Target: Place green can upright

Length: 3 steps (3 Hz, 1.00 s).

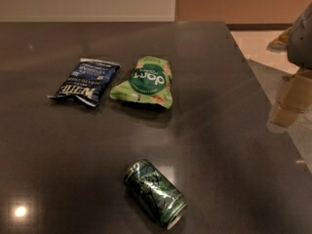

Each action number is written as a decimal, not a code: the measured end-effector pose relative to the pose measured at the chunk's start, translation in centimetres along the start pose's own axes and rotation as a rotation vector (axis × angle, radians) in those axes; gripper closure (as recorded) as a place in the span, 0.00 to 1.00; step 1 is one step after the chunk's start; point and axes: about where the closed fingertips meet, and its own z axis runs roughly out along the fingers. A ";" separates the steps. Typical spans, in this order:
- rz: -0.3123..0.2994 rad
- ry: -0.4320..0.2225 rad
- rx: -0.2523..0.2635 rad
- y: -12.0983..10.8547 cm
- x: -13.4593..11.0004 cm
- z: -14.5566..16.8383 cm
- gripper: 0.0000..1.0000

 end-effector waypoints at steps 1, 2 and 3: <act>0.000 0.000 0.000 0.0 0.0 0.0 0.00; -0.183 -0.063 -0.045 1.5 -3.7 -0.1 0.00; -0.344 -0.127 -0.087 3.0 -7.0 0.2 0.00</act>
Offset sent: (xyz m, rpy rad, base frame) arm -0.0228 0.1014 0.0060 0.0436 0.0289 0.5444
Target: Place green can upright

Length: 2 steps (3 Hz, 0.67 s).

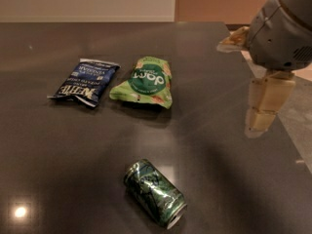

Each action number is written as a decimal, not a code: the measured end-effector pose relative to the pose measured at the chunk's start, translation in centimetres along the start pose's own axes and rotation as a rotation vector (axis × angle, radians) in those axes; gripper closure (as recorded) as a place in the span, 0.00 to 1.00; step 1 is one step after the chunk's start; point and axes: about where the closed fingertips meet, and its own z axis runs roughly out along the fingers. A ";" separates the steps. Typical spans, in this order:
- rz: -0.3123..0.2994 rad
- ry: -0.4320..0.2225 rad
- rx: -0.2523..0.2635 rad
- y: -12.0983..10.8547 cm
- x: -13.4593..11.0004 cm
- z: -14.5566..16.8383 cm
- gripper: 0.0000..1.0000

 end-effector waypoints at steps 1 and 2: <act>-0.234 -0.092 -0.057 0.6 -4.2 1.9 0.00; -0.453 -0.144 -0.111 2.4 -7.0 4.3 0.00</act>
Offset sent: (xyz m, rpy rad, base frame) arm -0.0460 0.1071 -0.0674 0.0067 0.0184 0.8336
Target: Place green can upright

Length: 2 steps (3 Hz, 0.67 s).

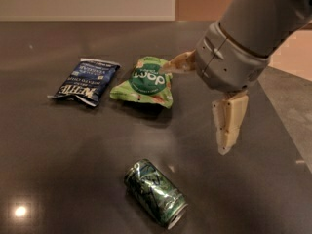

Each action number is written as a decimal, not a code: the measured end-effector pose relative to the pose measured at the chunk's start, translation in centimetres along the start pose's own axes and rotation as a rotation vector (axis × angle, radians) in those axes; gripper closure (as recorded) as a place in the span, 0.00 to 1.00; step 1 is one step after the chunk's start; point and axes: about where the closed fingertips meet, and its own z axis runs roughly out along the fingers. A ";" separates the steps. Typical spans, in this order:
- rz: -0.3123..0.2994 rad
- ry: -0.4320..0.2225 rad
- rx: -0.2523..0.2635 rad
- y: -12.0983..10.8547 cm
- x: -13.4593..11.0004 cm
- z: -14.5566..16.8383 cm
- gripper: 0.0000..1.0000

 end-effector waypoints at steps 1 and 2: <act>-0.200 -0.024 -0.031 1.5 -2.5 2.4 0.00; -0.362 -0.012 -0.035 3.2 -3.7 4.2 0.00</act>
Offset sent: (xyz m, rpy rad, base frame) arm -0.0695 0.0301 -0.0732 -0.0680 -0.2526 0.7949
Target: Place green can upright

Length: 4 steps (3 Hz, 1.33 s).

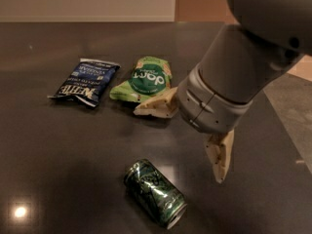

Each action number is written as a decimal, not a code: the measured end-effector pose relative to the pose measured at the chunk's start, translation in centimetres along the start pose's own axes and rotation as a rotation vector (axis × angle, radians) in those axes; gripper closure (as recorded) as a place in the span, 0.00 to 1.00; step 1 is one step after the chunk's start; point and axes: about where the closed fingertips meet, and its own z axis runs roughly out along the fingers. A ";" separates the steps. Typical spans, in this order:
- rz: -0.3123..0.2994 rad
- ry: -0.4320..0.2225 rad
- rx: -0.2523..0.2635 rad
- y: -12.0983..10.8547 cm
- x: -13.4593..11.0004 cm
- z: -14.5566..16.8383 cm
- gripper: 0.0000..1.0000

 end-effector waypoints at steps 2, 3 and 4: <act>-0.375 -0.044 -0.049 1.3 -2.1 3.2 0.00; -0.565 -0.050 -0.066 1.9 -3.1 4.2 0.00; -0.743 -0.042 -0.083 2.5 -3.9 5.0 0.00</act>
Offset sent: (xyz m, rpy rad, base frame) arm -0.0323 0.0127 -0.0576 -0.0403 -0.1564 0.8056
